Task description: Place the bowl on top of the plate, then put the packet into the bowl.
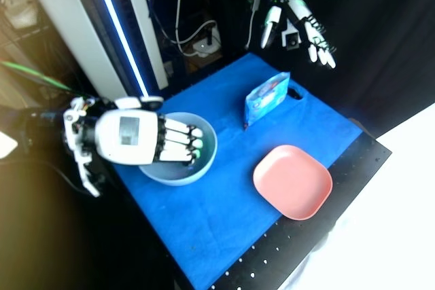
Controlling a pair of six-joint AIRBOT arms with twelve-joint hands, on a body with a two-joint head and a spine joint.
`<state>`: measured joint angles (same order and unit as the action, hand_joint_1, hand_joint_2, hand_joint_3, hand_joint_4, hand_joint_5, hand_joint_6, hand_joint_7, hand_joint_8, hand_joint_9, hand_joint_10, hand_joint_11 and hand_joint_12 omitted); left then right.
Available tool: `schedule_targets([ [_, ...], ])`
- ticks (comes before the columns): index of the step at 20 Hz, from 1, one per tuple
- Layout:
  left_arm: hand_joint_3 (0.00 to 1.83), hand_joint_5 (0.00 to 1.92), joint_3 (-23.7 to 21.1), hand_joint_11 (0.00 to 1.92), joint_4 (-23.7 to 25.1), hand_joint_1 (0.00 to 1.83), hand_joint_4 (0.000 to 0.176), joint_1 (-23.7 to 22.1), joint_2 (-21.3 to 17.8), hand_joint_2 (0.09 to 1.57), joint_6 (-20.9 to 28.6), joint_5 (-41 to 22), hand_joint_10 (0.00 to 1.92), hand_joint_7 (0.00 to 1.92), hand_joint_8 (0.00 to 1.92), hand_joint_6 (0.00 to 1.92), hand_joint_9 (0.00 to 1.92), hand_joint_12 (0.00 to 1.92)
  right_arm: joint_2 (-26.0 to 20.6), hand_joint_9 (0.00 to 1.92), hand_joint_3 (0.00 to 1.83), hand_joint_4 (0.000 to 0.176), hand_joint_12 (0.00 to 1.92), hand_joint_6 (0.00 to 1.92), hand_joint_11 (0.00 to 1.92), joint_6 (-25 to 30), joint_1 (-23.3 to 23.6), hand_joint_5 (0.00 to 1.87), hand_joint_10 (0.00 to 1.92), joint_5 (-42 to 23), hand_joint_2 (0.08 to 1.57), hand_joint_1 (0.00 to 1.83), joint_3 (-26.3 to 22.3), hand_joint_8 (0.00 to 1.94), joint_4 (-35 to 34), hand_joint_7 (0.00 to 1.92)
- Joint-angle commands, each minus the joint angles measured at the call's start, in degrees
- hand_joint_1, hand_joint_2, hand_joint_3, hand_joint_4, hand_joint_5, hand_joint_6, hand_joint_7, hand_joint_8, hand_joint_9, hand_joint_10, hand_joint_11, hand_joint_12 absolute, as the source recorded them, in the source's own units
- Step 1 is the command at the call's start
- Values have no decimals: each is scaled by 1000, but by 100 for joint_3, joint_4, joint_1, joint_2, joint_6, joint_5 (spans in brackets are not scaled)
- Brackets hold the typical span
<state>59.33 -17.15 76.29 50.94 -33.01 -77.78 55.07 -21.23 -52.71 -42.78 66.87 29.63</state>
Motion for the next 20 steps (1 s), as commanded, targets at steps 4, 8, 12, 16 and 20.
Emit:
schedule_targets([
  [4, 0, 176, -2, 0, -43, 575, 83, -12, 33, 1054, 48, -739, 0, 98, 4, 2, 0, 0, 43, 626, 5, 0, 1370, 43, 386, 20, -30, 722, 596, -389, 973, 942, 82, 61, -204, 661],
  [8, 0, 189, -4, 0, -43, 513, 99, -12, 41, 1041, 55, -738, 0, 119, 7, 5, 0, 0, 143, 772, 0, 0, 1864, 1430, 897, 17, -92, 508, 1866, -234, 1008, 1305, 205, 1621, -169, 554],
  [12, 0, 178, -1, 0, -43, 502, 89, -12, 53, 1054, 56, -736, 6, 115, 6, 1, 18, 0, 200, 1251, 23, 64, 1921, 1915, 1360, 16, -91, 740, 1921, -208, 1128, 1449, 247, 1940, -136, 946],
  [16, 0, 190, -2, 0, -43, 575, 94, -12, 66, 1047, 59, -719, 8, 136, 7, 4, 42, 0, 220, 1462, 3, 174, 1921, 1921, 1556, 15, -89, 878, 1921, -208, 1174, 1445, 263, 1941, -133, 1185],
  [20, 0, 213, 0, 120, -42, 646, 69, -11, 95, 1053, 60, -686, 17, 164, 11, 9, 83, 57, 220, 1609, 11, 176, 1921, 1921, 1654, 13, 24, 999, 1921, -210, 1279, 1114, 286, 1941, -106, 1426],
])
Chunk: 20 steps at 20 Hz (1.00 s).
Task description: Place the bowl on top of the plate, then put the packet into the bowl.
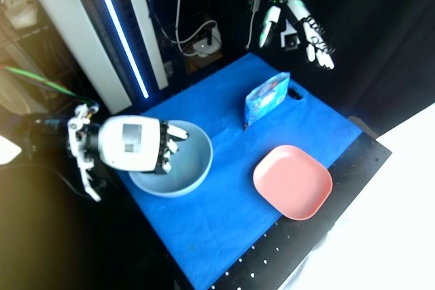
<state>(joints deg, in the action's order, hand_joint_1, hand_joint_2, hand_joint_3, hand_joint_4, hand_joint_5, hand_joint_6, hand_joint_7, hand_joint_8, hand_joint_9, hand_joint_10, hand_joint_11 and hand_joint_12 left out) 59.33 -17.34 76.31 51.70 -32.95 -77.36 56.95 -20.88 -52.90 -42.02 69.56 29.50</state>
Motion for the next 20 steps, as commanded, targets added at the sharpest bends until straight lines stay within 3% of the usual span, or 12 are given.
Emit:
schedule_targets([
  [1, 0, 219, -1, 122, -22, 664, 44, -13, 21, 1041, 55, -729, 19, 155, 6, 9, 97, 61, 31, 1606, 0, 176, 1921, 1921, 1653, -22, 90, 1052, 1921, -288, 1243, 1233, 20, 1941, -79, 1433],
  [4, 0, 216, 1, 107, -22, 689, 37, -12, 33, 1035, 57, -733, 9, 127, 0, 3, 91, 65, 23, 1571, 0, 176, 1921, 1921, 1626, -26, 269, 1015, 1921, -295, 1232, 1425, 24, 1941, -15, 1386],
  [6, 1, 211, 3, 94, -22, 674, 34, -10, 39, 1046, 57, -733, 5, 123, 1, 1, 90, 71, 20, 1547, 7, 169, 1921, 1921, 1589, -28, 365, 934, 1921, -304, 1264, 1337, 23, 1941, 58, 1367],
  [7, 0, 222, 2, 18, -22, 690, 29, -8, 40, 1051, 57, -733, 0, 137, 0, 0, 105, 283, 20, 1560, 6, 162, 1921, 1921, 1595, -28, 407, 942, 1921, -310, 1262, 1380, 23, 1941, 94, 1375],
  [8, 0, 220, 2, 3, -22, 687, 37, -5, 43, 1055, 58, -731, 0, 134, 0, 0, 100, 323, 19, 1570, 9, 158, 1921, 1921, 1599, -28, 454, 962, 1921, -321, 1269, 1378, 23, 1941, 131, 1387],
  [9, 0, 218, 2, 0, -22, 690, 40, -2, 45, 1058, 58, -731, 1, 138, 1, 0, 105, 342, 19, 1572, 14, 172, 1921, 1921, 1593, -28, 511, 936, 1921, -338, 1280, 1346, 23, 1941, 156, 1387],
  [10, 0, 220, 2, 0, -22, 697, 47, 0, 47, 1050, 59, -731, 2, 136, 0, 1, 107, 349, 19, 1549, 7, 165, 1921, 1921, 1572, -28, 560, 880, 1921, -362, 1266, 1337, 23, 1941, 170, 1353],
  [14, 0, 236, 3, 0, -23, 679, 30, 16, 51, 1052, 61, -741, 3, 149, 4, 4, 106, 327, 4, 1582, 16, 148, 1921, 1921, 1604, -29, 765, 1042, 1921, -602, 1307, 1292, 23, 1941, 170, 1411],
  [17, 1, 233, 3, 0, -25, 649, 48, 32, 52, 1051, 63, -749, 1, 155, 0, 0, 123, 406, -14, 1600, 2, 151, 1921, 1921, 1640, -74, 903, 1046, 1921, -689, 1280, 1311, 25, 1941, 85, 1411],
  [18, 0, 225, 4, 0, -25, 563, 101, 33, 56, 1044, 64, -750, 2, 158, 1, 0, 78, 281, -14, 1601, 0, 154, 1921, 1921, 1642, -221, 945, 1041, 1921, -717, 1259, 1333, 24, 1941, -36, 1411],
  [19, 0, 215, 8, 0, -26, 523, 116, 33, 59, 1044, 66, -749, 6, 157, 0, 1, 49, 165, -13, 1600, 0, 157, 1921, 1921, 1649, -417, 986, 1039, 1921, -724, 1247, 1360, 25, 1941, -198, 1410],
  [20, 4, 200, 13, 11, -25, 489, 109, 33, 64, 1054, 69, -748, 8, 150, 0, 0, 49, 151, -13, 1614, 0, 157, 1921, 1921, 1661, -590, 1002, 1034, 1921, -740, 1259, 1366, 28, 1941, -362, 1434],
])
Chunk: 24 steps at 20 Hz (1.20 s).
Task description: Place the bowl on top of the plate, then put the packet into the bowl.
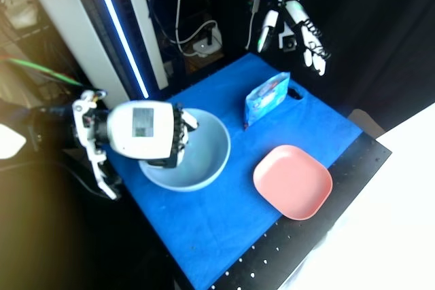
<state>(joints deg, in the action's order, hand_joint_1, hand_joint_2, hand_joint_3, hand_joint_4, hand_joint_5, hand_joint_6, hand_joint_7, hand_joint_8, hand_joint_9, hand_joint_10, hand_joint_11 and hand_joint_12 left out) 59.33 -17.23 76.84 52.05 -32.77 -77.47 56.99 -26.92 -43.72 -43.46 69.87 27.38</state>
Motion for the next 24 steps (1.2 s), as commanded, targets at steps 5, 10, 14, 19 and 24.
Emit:
schedule_targets([
  [5, 2, 203, 35, 103, -34, 518, 88, -20, 50, 1065, 83, -738, 16, 159, 1, 1, 125, 198, 390, 1587, 0, 163, 1921, 1921, 1654, -18, 290, 1062, 1921, -835, 1246, 1340, 441, 1941, -667, 1421],
  [10, 0, 182, 53, 2, -13, 548, 82, -23, 52, 1062, 115, -737, 1, 168, 9, 3, 110, 8, 889, 1563, 0, 174, 1921, 1921, 1623, -18, 726, 1070, 1921, -718, 1228, 1455, 871, 1941, -685, 1368],
  [14, 0, 180, 73, 0, 11, 519, 70, -31, 54, 1058, 133, -716, 0, 173, 5, 3, 73, 0, 1367, 1419, 0, 171, 1921, 1921, 1497, -18, 1071, 980, 1921, -358, 1208, 1466, 1306, 1941, -647, 1248],
  [19, 2, 171, 119, 0, 73, 569, 49, -94, 65, 1069, 147, -647, 2, 125, 0, 3, 12, 0, 2065, 1489, 0, 176, 1921, 1921, 1598, -18, 1449, 1011, 1921, 241, 1182, 1460, 1948, 1941, -504, 1311],
  [24, 0, 169, 163, 69, 106, 618, 43, -144, 83, 1077, 174, -592, 7, 135, 1, 1, 101, 37, 2658, 1418, 0, 176, 1921, 1921, 1545, -18, 1593, 951, 1921, 923, 1181, 1458, 2526, 1941, -376, 1242],
])
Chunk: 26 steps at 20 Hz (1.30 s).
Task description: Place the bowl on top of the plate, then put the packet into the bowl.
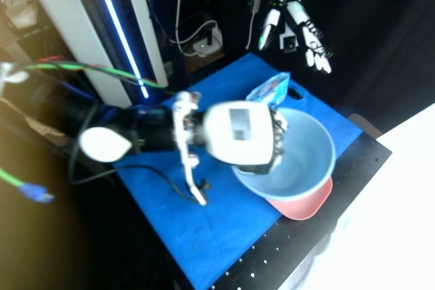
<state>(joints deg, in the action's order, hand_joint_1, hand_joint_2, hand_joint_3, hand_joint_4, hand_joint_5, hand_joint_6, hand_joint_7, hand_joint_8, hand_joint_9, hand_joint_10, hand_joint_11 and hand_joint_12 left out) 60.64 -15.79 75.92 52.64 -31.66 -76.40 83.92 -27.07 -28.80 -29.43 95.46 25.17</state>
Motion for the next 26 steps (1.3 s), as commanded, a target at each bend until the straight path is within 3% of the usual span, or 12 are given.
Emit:
schedule_targets([
  [1, 1, 165, 40, 57, -24, 620, 38, -64, 26, 1082, 66, -694, 1, 129, 0, 0, 88, 33, 95, 1393, 0, 176, 1921, 1921, 1496, -3, 105, 975, 1921, -339, 1183, 1410, 96, 1941, -147, 1254],
  [6, 0, 194, 52, 0, -7, 569, 65, -99, 34, 1063, 66, -678, 0, 127, 1, 9, 5, 0, 209, 1436, 7, 156, 1921, 1921, 1545, -3, 105, 929, 1921, -245, 1202, 1090, 156, 1941, -87, 1267],
  [7, 0, 190, 56, 0, -6, 559, 59, -100, 42, 1063, 66, -667, 0, 121, 0, 6, 1, 0, 216, 1372, 1, 30, 1921, 1921, 1478, -3, 104, 867, 1921, -245, 1246, 943, 149, 1941, -66, 1211],
  [8, 0, 194, 57, 0, -5, 576, 51, -102, 46, 1063, 67, -666, 6, 124, 2, 6, 17, 0, 216, 1322, 1, 0, 1921, 1921, 1426, -3, 104, 807, 1921, -245, 1277, 842, 138, 1941, -49, 1171],
  [9, 0, 194, 58, 23, -5, 599, 49, -104, 48, 1065, 67, -670, 10, 121, 0, 5, 31, 10, 216, 1245, 6, 18, 1921, 1535, 1350, -3, 104, 741, 1921, -245, 1266, 919, 121, 1941, -14, 1109],
  [10, 0, 204, 58, 0, -5, 608, 45, -105, 48, 1069, 68, -670, 12, 139, 6, 7, 34, 0, 216, 864, 4, 0, 1907, 845, 808, -3, 104, 762, 1684, -245, 1301, 663, 107, 1429, 17, 886],
  [13, 1, 189, 60, 8, -5, 608, 43, -106, 50, 1073, 70, -674, 18, 141, 3, 0, 75, 3, 216, 659, 0, 0, 1723, 226, 531, -3, 104, 736, 1348, -245, 1328, 473, 88, 971, 63, 709],
  [14, 1, 190, 60, 1, -6, 615, 45, -107, 50, 1073, 71, -674, 8, 146, 4, 1, 55, 0, 214, 582, 0, 0, 1475, 77, 410, -3, 103, 591, 884, -245, 1332, 351, 86, 486, 63, 608],
  [15, 1, 190, 60, 1, -6, 615, 45, -107, 50, 1073, 71, -674, 8, 146, 4, 1, 55, 0, 214, 582, 0, 0, 1475, 77, 410, -3, 103, 591, 884, -246, 1332, 351, 83, 486, 62, 608],
  [16, 3, 173, 59, 2, -6, 634, 42, -107, 50, 1081, 71, -674, 8, 130, 0, 0, 63, 0, 214, 551, 0, 0, 905, 3, 357, -3, 103, 369, 183, -246, 1307, 119, 78, 44, 61, 455],
  [17, 3, 171, 58, 0, -6, 637, 47, -107, 51, 1081, 73, -674, 8, 131, 1, 0, 66, 0, 214, 534, 0, 0, 812, 0, 324, -3, 103, 320, 66, -246, 1302, 103, 66, 9, 61, 420],
  [26, 0, 172, 50, 32, -22, 609, 55, -108, 56, 1071, 75, -670, 6, 131, 0, 0, 70, 15, -37, 236, 0, 55, 721, 1, 0, -3, 103, 83, 2, -252, 1146, 320, -227, 1, 64, 164],
])
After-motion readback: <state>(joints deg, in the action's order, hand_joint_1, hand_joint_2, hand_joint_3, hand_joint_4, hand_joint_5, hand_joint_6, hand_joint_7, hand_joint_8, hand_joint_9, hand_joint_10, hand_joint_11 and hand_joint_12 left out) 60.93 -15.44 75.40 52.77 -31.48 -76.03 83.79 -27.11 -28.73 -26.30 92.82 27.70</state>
